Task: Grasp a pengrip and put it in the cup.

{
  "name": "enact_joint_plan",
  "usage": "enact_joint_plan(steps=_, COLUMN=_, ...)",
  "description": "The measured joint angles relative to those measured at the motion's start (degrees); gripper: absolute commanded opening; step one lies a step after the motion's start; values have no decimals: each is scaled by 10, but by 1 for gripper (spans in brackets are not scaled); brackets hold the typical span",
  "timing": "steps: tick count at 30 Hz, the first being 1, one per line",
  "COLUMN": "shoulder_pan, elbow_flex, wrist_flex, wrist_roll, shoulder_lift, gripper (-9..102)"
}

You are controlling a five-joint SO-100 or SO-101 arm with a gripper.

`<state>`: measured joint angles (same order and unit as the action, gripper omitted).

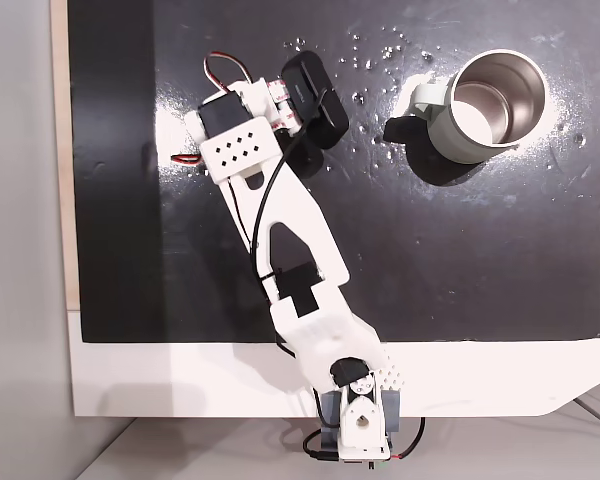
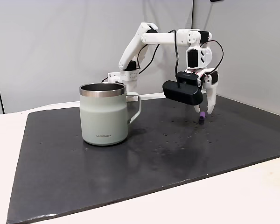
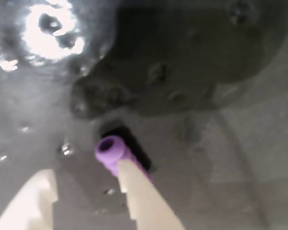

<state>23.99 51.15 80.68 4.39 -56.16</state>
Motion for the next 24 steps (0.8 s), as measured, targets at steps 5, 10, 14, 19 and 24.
enact_joint_plan(steps=5, shoulder_pan=26, elbow_flex=-10, wrist_flex=17, wrist_roll=12, shoulder_lift=15, gripper=12)
enact_joint_plan(steps=10, shoulder_pan=37, elbow_flex=-37, wrist_flex=33, wrist_roll=23, shoulder_lift=50, gripper=12)
enact_joint_plan(steps=14, shoulder_pan=40, elbow_flex=-42, wrist_flex=39, wrist_roll=27, shoulder_lift=63, gripper=12)
enact_joint_plan(steps=19, shoulder_pan=49, elbow_flex=-42, wrist_flex=36, wrist_roll=33, shoulder_lift=69, gripper=7)
enact_joint_plan(steps=24, shoulder_pan=49, elbow_flex=-42, wrist_flex=46, wrist_roll=33, shoulder_lift=69, gripper=0)
